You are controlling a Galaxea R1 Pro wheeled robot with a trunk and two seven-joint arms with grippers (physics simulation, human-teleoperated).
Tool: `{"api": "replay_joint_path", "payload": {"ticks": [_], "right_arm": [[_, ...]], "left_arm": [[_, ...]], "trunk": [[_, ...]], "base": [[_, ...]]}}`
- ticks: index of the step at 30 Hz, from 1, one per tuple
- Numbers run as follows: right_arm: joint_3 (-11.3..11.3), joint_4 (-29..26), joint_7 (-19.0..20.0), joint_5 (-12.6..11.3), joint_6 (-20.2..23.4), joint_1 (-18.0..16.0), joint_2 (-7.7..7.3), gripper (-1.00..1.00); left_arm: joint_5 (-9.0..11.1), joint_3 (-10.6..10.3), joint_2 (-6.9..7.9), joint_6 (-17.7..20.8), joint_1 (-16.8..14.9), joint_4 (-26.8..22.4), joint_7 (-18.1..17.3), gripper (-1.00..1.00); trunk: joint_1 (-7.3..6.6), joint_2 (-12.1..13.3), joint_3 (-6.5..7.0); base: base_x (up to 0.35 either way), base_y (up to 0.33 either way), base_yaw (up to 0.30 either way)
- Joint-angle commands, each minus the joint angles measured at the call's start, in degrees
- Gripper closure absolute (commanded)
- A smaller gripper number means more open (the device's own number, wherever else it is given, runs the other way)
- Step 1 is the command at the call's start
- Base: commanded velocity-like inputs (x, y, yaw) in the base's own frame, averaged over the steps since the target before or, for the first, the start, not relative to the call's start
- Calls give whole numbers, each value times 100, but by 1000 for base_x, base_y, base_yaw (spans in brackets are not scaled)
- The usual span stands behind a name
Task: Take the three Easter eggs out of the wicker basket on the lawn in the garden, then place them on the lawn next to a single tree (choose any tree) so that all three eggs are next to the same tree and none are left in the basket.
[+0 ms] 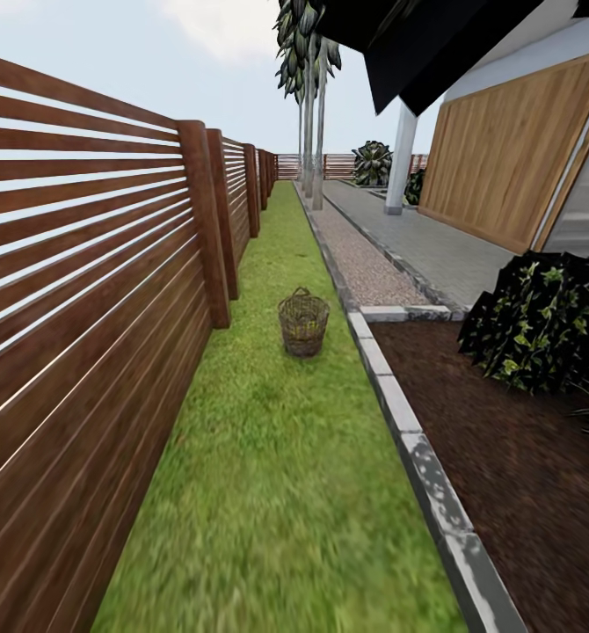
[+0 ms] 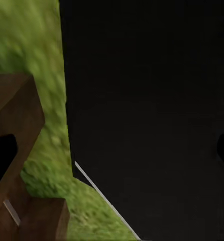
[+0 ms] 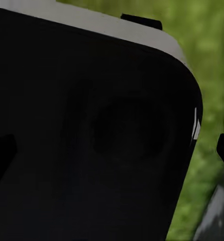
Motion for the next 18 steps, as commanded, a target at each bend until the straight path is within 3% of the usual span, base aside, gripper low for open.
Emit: {"api": "replay_joint_path", "payload": {"ticks": [1, 10, 18], "right_arm": [[34, 3, -11, 32, -1, -37, 3, -100], [29, -75, -28, 31, 234, -306, 10, -100], [20, -147, -31, 22, 491, -568, 2, -100]], "left_arm": [[41, 51, -22, 43, -28, -48, 9, -100], [114, 219, -38, 331, -325, -340, 9, -100], [370, 220, -39, 587, -589, -552, 11, -100]], "trunk": [[3, -1, -4], [3, -1, -4], [3, -1, -4]], "base": [[306, 7, 0], [323, 1, 0], [328, 0, 0]]}}
